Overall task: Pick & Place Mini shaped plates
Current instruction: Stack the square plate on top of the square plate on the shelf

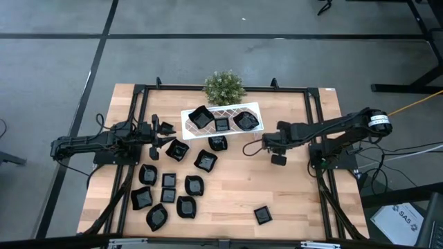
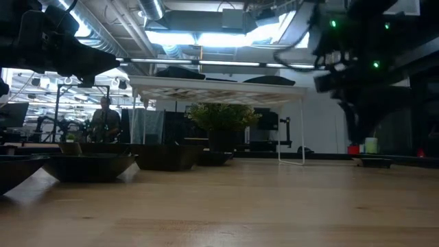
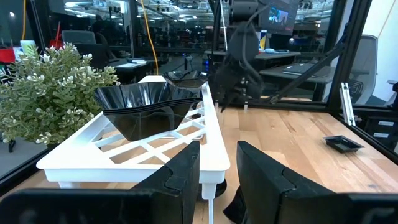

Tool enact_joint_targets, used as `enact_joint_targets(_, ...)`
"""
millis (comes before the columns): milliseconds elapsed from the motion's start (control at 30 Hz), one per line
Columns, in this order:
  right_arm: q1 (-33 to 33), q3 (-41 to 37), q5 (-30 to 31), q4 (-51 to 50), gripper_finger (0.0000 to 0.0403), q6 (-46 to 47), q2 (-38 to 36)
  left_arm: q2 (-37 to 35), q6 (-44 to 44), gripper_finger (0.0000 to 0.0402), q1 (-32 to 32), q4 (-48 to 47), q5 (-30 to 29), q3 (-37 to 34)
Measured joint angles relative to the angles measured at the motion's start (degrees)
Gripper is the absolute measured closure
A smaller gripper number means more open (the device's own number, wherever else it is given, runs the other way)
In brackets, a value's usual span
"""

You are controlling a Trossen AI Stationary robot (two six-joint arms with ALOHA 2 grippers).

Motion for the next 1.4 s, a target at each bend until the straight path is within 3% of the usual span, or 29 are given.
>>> enact_joint_targets(200, 0.20, 2.07, 2.98, -2.14, 0.0283, -12.83, 0.00, 0.00, 0.00, 0.0302, 0.02, 0.02, 0.02, 0.02)
enact_joint_targets(433, 0.06, 2.04, 2.97, -11.00, 0.0283, -10.09, 0.00, 0.00, 0.00, 0.0302, 0.00, 0.00, 0.01, 0.01)
enact_joint_targets(767, 0.05, -3.69, 3.15, -6.96, 0.0283, -10.44, 0.08, 0.01, 0.00, 0.0302, 0.01, 0.01, 0.02, -0.01)
enact_joint_targets(900, 0.05, -3.42, 6.06, -5.52, 0.0283, -10.68, 0.11, 0.02, 0.00, 0.0302, 0.00, 0.02, 0.00, 0.01)
enact_joint_targets(1133, 0.03, -3.44, 5.16, -5.57, 0.0283, -8.79, 0.37, 0.02, 0.00, 0.0302, 0.02, 0.02, 0.00, 0.02)
enact_joint_targets(1400, -0.92, -3.44, 4.45, -5.60, 0.0283, -9.01, 7.77, 0.02, 0.00, 0.0302, 0.00, 0.02, 0.02, -0.01)
